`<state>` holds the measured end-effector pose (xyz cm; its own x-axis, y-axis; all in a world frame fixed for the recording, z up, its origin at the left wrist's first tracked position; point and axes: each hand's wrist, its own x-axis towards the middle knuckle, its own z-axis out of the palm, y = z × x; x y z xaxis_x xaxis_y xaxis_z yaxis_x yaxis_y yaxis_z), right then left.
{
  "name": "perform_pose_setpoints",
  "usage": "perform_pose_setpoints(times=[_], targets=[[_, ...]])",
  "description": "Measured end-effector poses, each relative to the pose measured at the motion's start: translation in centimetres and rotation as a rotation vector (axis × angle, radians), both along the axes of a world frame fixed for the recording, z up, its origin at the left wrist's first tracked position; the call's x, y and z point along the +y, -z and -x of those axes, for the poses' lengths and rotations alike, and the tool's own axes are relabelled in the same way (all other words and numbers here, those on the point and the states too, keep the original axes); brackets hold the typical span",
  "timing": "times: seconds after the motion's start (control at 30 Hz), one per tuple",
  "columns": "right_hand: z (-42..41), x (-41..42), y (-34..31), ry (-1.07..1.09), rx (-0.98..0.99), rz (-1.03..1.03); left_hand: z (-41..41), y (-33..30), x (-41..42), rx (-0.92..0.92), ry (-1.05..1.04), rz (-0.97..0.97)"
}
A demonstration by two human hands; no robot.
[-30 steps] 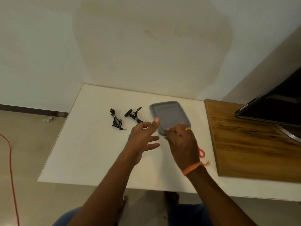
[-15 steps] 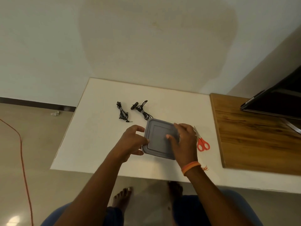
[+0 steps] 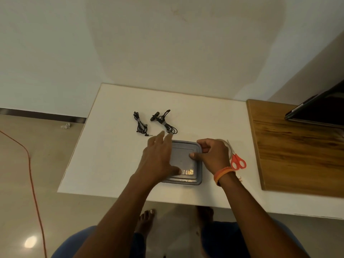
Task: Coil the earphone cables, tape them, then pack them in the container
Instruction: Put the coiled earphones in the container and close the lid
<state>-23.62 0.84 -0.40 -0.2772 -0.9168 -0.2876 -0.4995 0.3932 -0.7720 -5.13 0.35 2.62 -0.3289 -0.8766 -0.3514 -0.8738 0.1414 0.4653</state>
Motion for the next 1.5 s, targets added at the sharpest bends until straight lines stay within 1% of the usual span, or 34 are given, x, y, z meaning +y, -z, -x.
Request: perform_pose_setpoints(times=[0.07, 0.17, 0.23, 0.3, 0.4, 0.5, 0.57, 0.7, 0.8, 0.87, 0.93, 0.97, 1.03, 1.1, 1.23, 1.4, 1.5], targets=[[0.1, -0.1, -0.2, -0.021, 0.012, 0.004, 0.7, 0.5, -0.1, -0.039, 0.115, 0.046], [0.4, -0.3, -0.5, -0.058, 0.035, -0.02, 1.5, 1.1, 0.0, -0.086, 0.241, -0.017], [0.4, -0.5, -0.5, -0.075, 0.035, -0.037, 1.8, 1.2, 0.4, -0.134, 0.284, -0.053], [0.5, -0.8, -0.5, -0.084, 0.044, -0.047, 2.1, 1.2, 0.8, -0.195, 0.315, -0.044], [0.4, -0.8, -0.5, -0.097, 0.088, -0.044, 2.5, 1.1, 1.2, -0.26, 0.313, 0.045], [0.4, -0.9, -0.8, -0.098, 0.133, -0.042, 2.7, 1.0, 1.2, -0.273, 0.293, 0.106], [0.3, -0.9, -1.0, -0.092, 0.162, -0.044, 2.9, 0.9, 1.2, -0.271, 0.284, 0.113], [-0.6, -0.8, -0.6, -0.124, 0.209, 0.038, 3.2, 0.8, 1.1, -0.249, 0.248, 0.108], [0.1, -0.9, -0.6, 0.011, 0.098, 0.021, 3.1, 0.7, 1.1, -0.241, 0.245, 0.101], [1.2, -1.0, -1.0, 0.115, -0.09, -0.03, 3.0, 0.8, 1.0, -0.261, 0.259, 0.083], [2.2, -0.7, -1.4, 0.124, -0.288, -0.113, 3.0, 0.9, 1.0, -0.304, 0.301, 0.066], [2.5, -0.5, -1.5, 0.09, -0.329, -0.165, 3.1, 0.9, 1.1, -0.328, 0.322, 0.071], [2.6, -0.2, -1.6, 0.009, -0.329, -0.252, 3.5, 0.9, 1.5, -0.367, 0.341, 0.104], [2.5, -0.3, -1.5, -0.006, -0.31, -0.29, 4.1, 0.7, 2.0, -0.383, 0.338, 0.133], [2.4, -0.9, -1.2, 0.0, -0.261, -0.299, 6.0, 0.0, 3.8, -0.315, 0.262, 0.034], [2.5, -1.0, -1.0, 0.031, -0.348, -0.35, 7.4, 0.5, 5.6, -0.318, 0.256, -0.026], [2.6, -0.8, -1.0, 0.011, -0.377, -0.387, 8.1, 1.4, 5.8, -0.35, 0.253, -0.05]])
